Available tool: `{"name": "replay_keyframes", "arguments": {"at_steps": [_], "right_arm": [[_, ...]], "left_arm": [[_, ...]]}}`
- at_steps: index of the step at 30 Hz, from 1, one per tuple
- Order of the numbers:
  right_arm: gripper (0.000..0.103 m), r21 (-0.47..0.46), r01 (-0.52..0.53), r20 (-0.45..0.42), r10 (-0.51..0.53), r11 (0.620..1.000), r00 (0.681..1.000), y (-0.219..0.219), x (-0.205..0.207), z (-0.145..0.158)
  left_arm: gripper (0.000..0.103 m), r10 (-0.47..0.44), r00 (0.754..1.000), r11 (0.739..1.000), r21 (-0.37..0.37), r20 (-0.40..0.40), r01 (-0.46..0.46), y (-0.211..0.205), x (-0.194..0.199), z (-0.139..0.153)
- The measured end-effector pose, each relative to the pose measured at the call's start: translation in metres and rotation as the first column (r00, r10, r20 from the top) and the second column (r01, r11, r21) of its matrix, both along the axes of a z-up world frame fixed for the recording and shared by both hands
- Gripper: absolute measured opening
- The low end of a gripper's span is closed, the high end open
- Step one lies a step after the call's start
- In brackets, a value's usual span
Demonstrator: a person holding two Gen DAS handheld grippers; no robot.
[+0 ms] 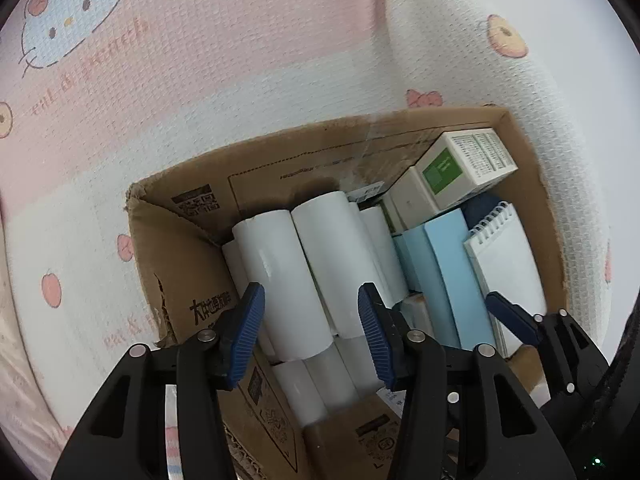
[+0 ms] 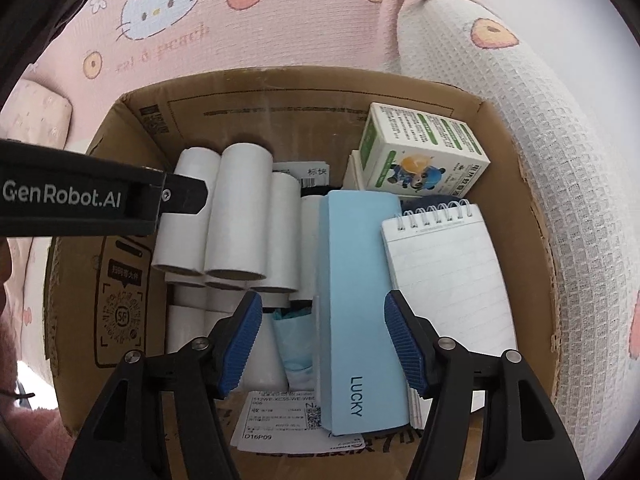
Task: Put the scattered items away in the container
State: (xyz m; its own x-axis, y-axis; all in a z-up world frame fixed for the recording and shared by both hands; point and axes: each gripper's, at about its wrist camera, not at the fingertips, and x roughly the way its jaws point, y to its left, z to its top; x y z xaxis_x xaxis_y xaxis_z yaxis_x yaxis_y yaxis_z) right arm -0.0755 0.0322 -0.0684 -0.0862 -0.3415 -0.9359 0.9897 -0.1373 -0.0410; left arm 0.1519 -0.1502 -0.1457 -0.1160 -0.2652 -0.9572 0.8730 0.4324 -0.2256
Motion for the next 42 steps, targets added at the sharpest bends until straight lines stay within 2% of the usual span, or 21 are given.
{"name": "replay_keyframes", "arguments": {"at_steps": [2,4,6,9,18,21,22,23,26,32,36,40,42], "right_arm": [[0.061,-0.002,-0.012,0.005,0.012,1.0,1.0,-0.002,0.002,0.002],[0.061,-0.007,-0.02,0.025,0.02,1.0,0.999,-0.003,0.006,0.003],[0.061,-0.002,-0.031,0.062,0.031,1.0,0.998,-0.005,0.01,0.001],[0.061,0.023,-0.057,0.116,0.054,0.998,0.992,-0.01,0.018,-0.006],[0.061,0.097,-0.091,0.197,0.07,0.991,0.978,-0.027,0.036,-0.031],[0.061,0.085,-0.104,0.231,0.082,0.991,0.969,-0.034,0.04,-0.029],[0.06,0.095,-0.102,0.232,0.078,0.99,0.969,-0.036,0.04,-0.03],[0.052,0.101,-0.101,0.23,0.075,0.99,0.97,-0.04,0.041,-0.03],[0.05,0.13,-0.094,0.218,0.064,0.987,0.974,-0.045,0.042,-0.031],[0.049,0.152,-0.072,0.194,0.042,0.986,0.98,-0.047,0.038,-0.03],[0.049,0.169,-0.064,0.241,0.022,0.984,0.97,-0.047,0.041,-0.031],[0.049,0.127,-0.101,0.267,0.064,0.987,0.962,-0.048,0.056,-0.029],[0.049,0.132,-0.092,0.269,0.054,0.987,0.962,-0.049,0.06,-0.029]], "left_arm": [[0.043,-0.018,1.0,1.0,-0.022,0.003,0.018,0.002,-0.001,0.002],[0.029,-0.039,0.999,0.999,-0.031,0.029,0.04,0.004,-0.003,0.004],[0.023,-0.065,0.997,0.996,-0.06,0.052,0.068,0.006,-0.004,0.007],[0.02,-0.085,0.996,0.992,-0.092,0.026,0.087,0.01,0.0,0.008],[0.019,-0.127,0.992,0.975,-0.179,0.026,0.129,0.021,0.023,0.008],[0.019,-0.17,0.982,0.957,-0.226,0.082,0.184,0.022,0.023,0.012],[0.019,-0.186,0.975,0.948,-0.237,0.119,0.21,0.024,0.021,0.015],[0.019,-0.195,0.972,0.944,-0.244,0.13,0.222,0.024,0.02,0.015],[0.019,-0.186,0.976,0.94,-0.268,0.112,0.21,0.025,0.024,0.017],[0.019,-0.194,0.977,0.942,-0.261,0.091,0.211,0.027,0.026,0.011],[0.019,-0.195,0.976,0.944,-0.252,0.099,0.215,0.031,0.022,0.012],[0.019,-0.185,0.976,0.941,-0.267,0.113,0.209,0.039,0.023,0.021],[0.019,-0.171,0.979,0.943,-0.27,0.108,0.194,0.042,0.024,0.025]]}}
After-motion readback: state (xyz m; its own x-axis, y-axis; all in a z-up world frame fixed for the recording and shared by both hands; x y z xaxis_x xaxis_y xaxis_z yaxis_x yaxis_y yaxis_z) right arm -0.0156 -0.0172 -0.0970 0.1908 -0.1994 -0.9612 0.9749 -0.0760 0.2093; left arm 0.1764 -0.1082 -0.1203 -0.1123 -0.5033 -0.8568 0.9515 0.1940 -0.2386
